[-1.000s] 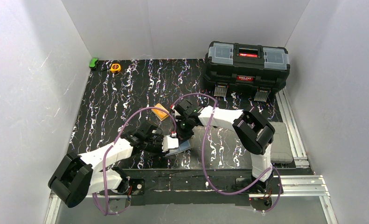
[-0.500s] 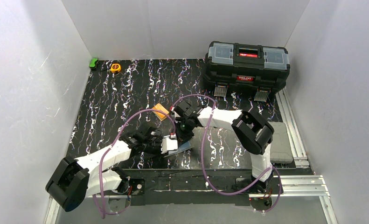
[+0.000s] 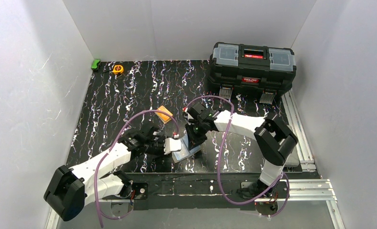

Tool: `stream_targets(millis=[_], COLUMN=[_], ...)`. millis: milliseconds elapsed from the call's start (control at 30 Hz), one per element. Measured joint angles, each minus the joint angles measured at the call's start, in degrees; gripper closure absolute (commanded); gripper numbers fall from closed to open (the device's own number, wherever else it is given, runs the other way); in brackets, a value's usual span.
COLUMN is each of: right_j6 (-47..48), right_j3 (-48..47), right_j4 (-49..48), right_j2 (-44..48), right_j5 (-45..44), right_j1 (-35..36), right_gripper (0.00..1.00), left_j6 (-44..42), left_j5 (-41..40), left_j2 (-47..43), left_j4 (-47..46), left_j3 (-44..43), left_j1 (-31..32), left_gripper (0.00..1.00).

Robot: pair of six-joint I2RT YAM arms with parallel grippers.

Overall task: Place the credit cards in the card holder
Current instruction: Insert the credit card into the card holder.

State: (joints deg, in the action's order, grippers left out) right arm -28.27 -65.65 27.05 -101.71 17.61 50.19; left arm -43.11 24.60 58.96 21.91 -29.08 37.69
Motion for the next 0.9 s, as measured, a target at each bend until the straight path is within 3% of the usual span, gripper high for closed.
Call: stream_targets(millis=[400, 667, 900], right_j6=[1.11, 1.86, 1.49], right_j3=[-5.66, -5.11, 0.90], right_j4=[1.62, 1.40, -0.52], right_j2=[2.12, 0.55, 0.31], right_j5=[-1.60, -2.51, -2.73], right_j1=[-5.70, -5.81, -5.81], right_gripper=[0.80, 0.83, 0.86], left_j6=[9.11, 10.99, 11.15], left_j5=[-0.72, 0.35, 1.42], left_j2=[4.17, 5.62, 5.99], left_j4=[0.17, 2.89, 3.06], left_j3=[-11.96, -15.08, -16.50], left_j1=[-5.35, -7.19, -7.54], left_gripper=[0.62, 0.62, 0.62])
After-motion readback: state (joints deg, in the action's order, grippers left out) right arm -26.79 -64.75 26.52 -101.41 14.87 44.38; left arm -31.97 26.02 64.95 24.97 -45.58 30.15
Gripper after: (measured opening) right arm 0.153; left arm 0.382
